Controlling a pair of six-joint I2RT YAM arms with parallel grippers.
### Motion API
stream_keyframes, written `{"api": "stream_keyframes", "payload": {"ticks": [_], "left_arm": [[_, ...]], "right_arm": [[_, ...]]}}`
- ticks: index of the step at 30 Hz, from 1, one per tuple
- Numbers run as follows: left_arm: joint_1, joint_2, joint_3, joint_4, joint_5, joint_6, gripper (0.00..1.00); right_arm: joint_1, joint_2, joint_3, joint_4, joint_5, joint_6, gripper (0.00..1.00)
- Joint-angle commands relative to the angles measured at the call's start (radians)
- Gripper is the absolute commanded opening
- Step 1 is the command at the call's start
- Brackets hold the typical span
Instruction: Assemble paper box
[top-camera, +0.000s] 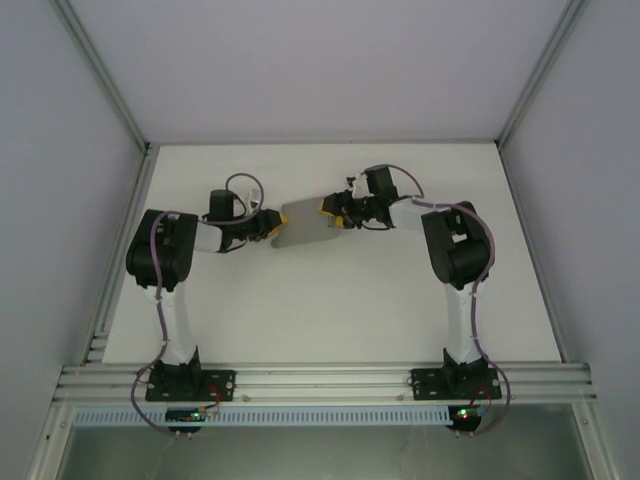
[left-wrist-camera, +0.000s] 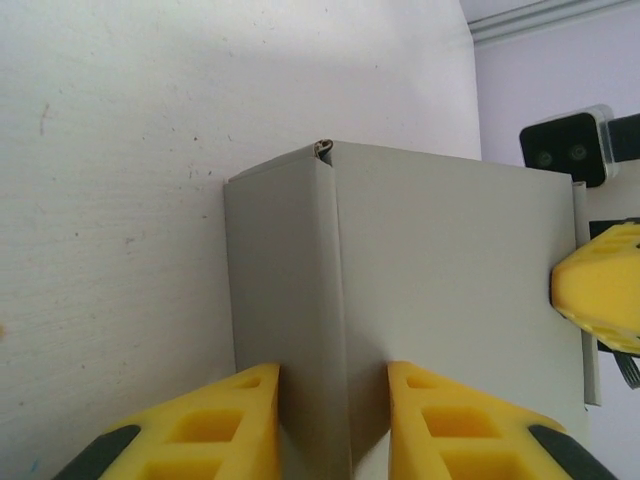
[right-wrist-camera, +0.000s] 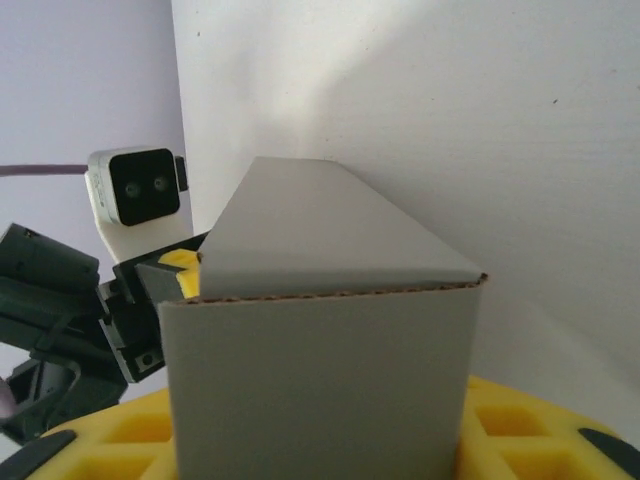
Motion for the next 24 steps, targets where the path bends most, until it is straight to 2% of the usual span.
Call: {"api": "stream_keyframes", "payload": {"ticks": [1, 5, 7, 10, 13, 16, 19, 24], "left_arm": [[-0.014, 0.047, 0.005, 0.005, 0.0, -0.033, 0.3], [-0.023, 0.023, 0.048, 0.051, 0.039, -0.048, 0.42], [-0.023, -0.017, 0.056, 0.042, 0.034, -0.015, 0.6], [-0.025, -0.109, 0.074, -0.025, -0.02, 0.093, 1.0], [-0.045, -0.21, 0.147, -0.185, -0.071, 0.255, 1.0], [-0.096, -0.322, 0.195, -0.311, -0.196, 0.461, 1.0], [-0.174, -0.418, 0.193, -0.351, -0.274, 0.752, 1.0], [-0.345, -0.519, 0.169, -0.529, -0.308, 1.34, 1.0]], "right_arm": [[0.005, -0.011, 0.021, 0.072, -0.057, 0.052, 0.43], [-0.002, -0.058, 0.004, 0.073, -0.051, 0.065, 0.43], [-0.018, -0.107, -0.007, 0.021, -0.025, 0.044, 0.42], [-0.046, -0.19, -0.009, -0.142, 0.023, -0.019, 0.42], [-0.083, -0.254, -0.002, -0.324, 0.082, -0.044, 0.4], [-0.119, -0.317, 0.019, -0.49, 0.129, -0.048, 0.39], [-0.163, -0.357, 0.082, -0.726, 0.16, -0.055, 0.39], [-0.248, -0.355, 0.159, -0.95, 0.016, 0.103, 0.39]]}}
